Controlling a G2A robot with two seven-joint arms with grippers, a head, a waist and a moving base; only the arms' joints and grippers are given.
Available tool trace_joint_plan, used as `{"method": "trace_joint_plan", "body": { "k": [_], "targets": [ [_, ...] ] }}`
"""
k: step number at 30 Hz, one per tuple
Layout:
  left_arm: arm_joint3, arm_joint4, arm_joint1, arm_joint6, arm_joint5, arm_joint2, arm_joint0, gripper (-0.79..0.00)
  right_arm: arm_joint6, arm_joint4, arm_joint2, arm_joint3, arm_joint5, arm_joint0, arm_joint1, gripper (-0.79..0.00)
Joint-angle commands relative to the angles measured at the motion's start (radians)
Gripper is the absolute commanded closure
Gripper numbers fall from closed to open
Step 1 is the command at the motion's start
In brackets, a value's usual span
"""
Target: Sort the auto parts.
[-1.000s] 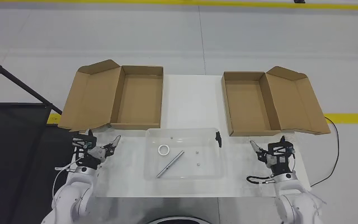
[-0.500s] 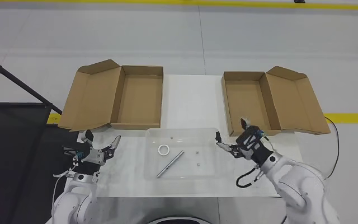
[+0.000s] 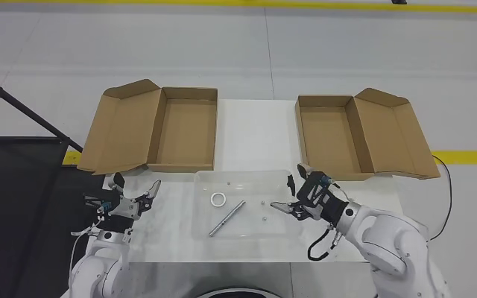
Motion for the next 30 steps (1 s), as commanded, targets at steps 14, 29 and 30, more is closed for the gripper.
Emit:
{"method": "trace_joint_plan", "body": {
  "k": [14,29,30],
  "targets": [
    [0.000,0.000,0.000,0.000,0.000,0.000,0.000,-0.785,0.428,-0.151,-0.395,0.134,0.050,0.278,-0.037,-0.545],
    [0.000,0.000,0.000,0.000,0.000,0.000,0.000,-0.785,0.588,-0.076,-0.488,0.308,0.122,0.413,-0.059,-0.280],
    [0.000,0.000,0.000,0.000,0.000,0.000,0.000,-0.785,0.592,-0.080,-0.493,0.312,0.132,0.417,-0.061,-0.271]
  ]
}}
